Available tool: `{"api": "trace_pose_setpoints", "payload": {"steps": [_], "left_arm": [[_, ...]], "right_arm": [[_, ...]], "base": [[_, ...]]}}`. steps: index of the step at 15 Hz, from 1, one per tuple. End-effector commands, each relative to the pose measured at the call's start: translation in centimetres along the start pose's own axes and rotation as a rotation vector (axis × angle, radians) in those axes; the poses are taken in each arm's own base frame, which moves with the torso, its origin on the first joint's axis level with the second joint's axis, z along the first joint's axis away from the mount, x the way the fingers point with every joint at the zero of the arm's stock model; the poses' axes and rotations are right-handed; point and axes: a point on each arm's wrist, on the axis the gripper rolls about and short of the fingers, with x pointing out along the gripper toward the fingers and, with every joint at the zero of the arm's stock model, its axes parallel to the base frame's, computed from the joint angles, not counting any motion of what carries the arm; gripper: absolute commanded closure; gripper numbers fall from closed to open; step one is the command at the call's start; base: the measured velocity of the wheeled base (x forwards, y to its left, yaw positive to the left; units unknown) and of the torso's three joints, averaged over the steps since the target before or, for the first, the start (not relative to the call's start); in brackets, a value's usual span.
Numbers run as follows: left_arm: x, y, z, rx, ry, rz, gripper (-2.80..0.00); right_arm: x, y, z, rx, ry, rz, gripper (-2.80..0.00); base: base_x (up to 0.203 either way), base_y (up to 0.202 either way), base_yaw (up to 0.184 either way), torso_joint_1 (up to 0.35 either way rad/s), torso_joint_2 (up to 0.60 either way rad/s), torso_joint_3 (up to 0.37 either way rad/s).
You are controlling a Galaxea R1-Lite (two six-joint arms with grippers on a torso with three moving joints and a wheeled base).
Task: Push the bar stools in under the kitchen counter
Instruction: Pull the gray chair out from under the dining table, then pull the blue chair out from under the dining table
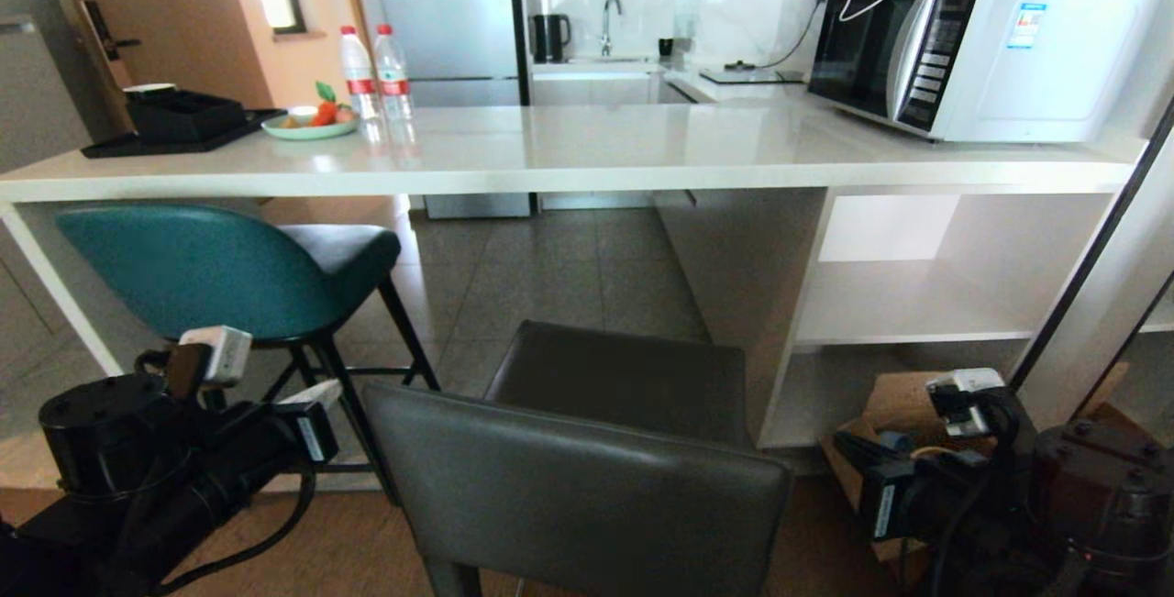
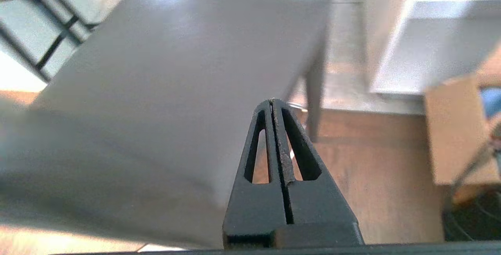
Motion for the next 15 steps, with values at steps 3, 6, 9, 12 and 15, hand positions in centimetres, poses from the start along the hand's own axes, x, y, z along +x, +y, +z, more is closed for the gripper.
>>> {"api": "trace_pose_setpoints", "payload": {"steps": [3, 6, 9, 12, 15], "left_arm": [[-0.9, 0.6, -0.1, -0.008, 0.008, 0.005, 0.00], [1.0, 1.0, -1.7, -0.011, 0.071, -0.021, 0.00], [2.4, 0.9, -2.5, 0.006, 0.081, -0.146, 0.00], [3.5, 0.5, -2.8, 0.014, 0.086, -0.191, 0.00], [4.7, 0.4, -2.4, 0.019, 0.057, -0.199, 0.00]], "right_arm": [[-1.5, -1.5, -0.4, -0.007, 0.008, -0.052, 0.00], [-3.2, 0.4, -1.4, -0.012, 0.042, 0.056, 0.00], [-3.3, 1.8, -1.7, -0.016, 0.062, 0.126, 0.00], [-0.6, 3.6, -1.5, -0.030, 0.069, 0.153, 0.00], [2.1, 4.9, -1.6, -0.065, 0.078, 0.162, 0.00]], "base": [[0.000, 0.000, 0.000, 0.000, 0.00, 0.000], [0.000, 0.000, 0.000, 0.000, 0.00, 0.000], [0.000, 0.000, 0.000, 0.000, 0.00, 0.000], [0.000, 0.000, 0.000, 0.000, 0.00, 0.000], [0.000, 0.000, 0.000, 0.000, 0.00, 0.000]]}}
